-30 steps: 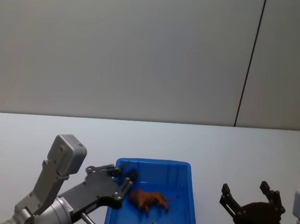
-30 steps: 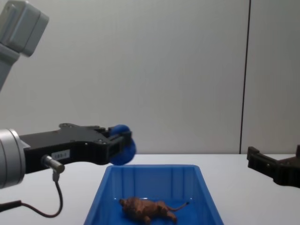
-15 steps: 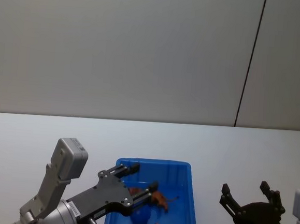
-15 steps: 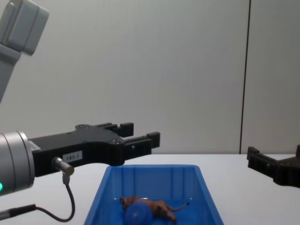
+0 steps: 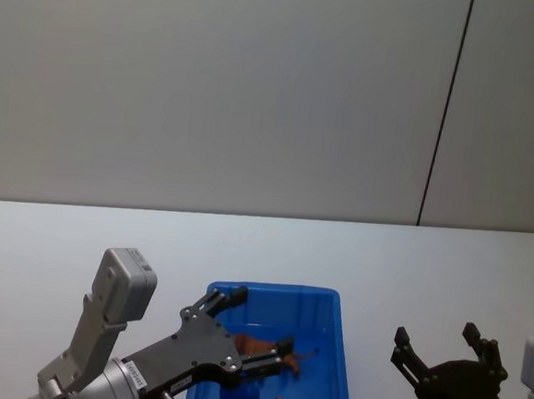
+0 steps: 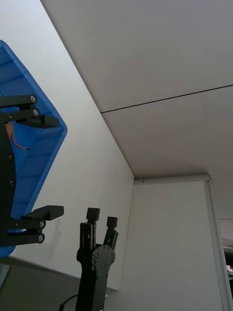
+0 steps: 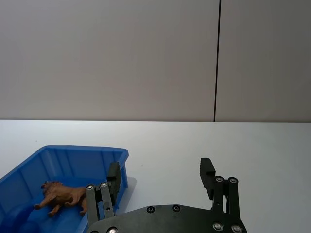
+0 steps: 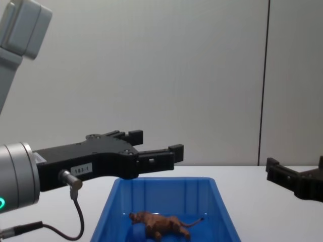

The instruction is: Pick up the two dolls from the table and place them into the box.

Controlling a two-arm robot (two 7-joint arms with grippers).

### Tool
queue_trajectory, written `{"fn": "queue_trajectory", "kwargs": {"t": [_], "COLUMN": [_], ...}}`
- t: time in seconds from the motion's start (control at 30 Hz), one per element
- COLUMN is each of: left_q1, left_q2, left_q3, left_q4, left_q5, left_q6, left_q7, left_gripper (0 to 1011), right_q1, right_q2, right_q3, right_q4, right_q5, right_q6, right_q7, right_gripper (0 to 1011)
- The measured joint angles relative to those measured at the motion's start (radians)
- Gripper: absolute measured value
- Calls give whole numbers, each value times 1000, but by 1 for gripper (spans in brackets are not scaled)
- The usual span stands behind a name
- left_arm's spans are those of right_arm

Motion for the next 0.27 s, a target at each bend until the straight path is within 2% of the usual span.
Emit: {"fn": "queue_trajectory", "kwargs": {"t": [0.27], "left_q1": [-1], "left_q2": [-1], "left_q3": [1], "left_q4": [2], "left_q5": [-3], "left_q6": [-3], "left_q7": [-7], "left_gripper": [1001], "right_q1": [0], "right_q2": [0], "right_q3": [0], "right_q4": [0], "right_q5": [0], "right_q6": [0], "right_q7": [0], "right_gripper": [1001]}}
